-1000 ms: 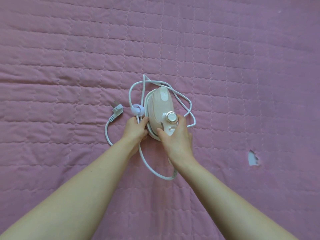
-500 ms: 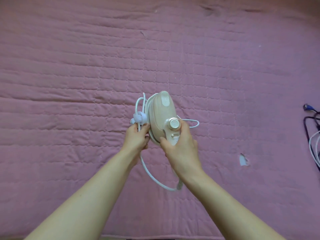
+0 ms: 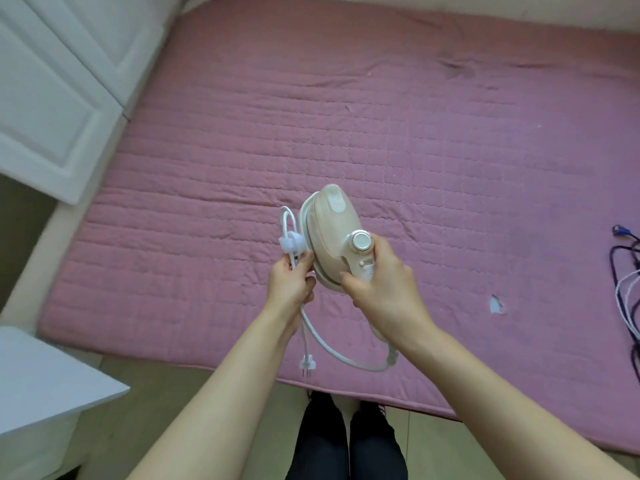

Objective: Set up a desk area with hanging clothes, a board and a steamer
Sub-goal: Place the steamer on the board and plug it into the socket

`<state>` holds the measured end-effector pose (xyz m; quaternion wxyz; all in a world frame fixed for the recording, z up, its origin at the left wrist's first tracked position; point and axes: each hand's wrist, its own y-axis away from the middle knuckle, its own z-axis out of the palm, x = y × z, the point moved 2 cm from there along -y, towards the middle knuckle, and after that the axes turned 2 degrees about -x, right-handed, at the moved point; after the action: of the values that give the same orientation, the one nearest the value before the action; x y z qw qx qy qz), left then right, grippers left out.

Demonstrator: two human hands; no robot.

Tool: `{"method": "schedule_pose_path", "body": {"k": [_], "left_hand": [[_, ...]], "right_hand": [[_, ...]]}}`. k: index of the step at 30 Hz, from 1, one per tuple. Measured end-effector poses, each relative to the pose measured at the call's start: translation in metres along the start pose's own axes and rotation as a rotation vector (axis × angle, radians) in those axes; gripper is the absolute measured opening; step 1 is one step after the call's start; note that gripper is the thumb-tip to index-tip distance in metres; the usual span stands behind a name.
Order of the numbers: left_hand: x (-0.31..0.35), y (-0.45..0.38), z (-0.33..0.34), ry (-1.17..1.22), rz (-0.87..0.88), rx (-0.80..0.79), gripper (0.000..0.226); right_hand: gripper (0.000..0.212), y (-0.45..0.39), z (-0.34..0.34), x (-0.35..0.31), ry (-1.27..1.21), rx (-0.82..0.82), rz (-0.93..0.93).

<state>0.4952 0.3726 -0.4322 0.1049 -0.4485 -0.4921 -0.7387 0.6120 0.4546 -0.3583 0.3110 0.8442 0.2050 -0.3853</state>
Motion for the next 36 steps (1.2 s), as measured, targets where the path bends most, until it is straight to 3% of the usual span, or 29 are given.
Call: {"method": "schedule_pose_path", "body": {"k": [10, 17, 28, 36], "left_hand": [[0.009, 0.1, -0.074, 0.151, 0.112, 0.224, 0.023], [0.004, 0.163, -0.095, 0.278, 0.194, 0.351, 0.021], [-0.052, 0.286, -0.089, 0.561, 0.278, 0.659, 0.018], [-0.108, 0.362, -0.11, 0.647, 0.268, 0.898, 0.034]], "right_hand": [[0.047, 0.072, 0.022, -0.056, 0.086, -0.203, -0.172], [0.049, 0.111, 0.025, -0.081, 0.179, -0.379, -0.32], [0.036, 0.193, 0.023, -0.081, 0.352, -0.683, -0.533], [0.036, 0.256, 0.058, -0.071, 0.337, -0.926, -0.571]]}}
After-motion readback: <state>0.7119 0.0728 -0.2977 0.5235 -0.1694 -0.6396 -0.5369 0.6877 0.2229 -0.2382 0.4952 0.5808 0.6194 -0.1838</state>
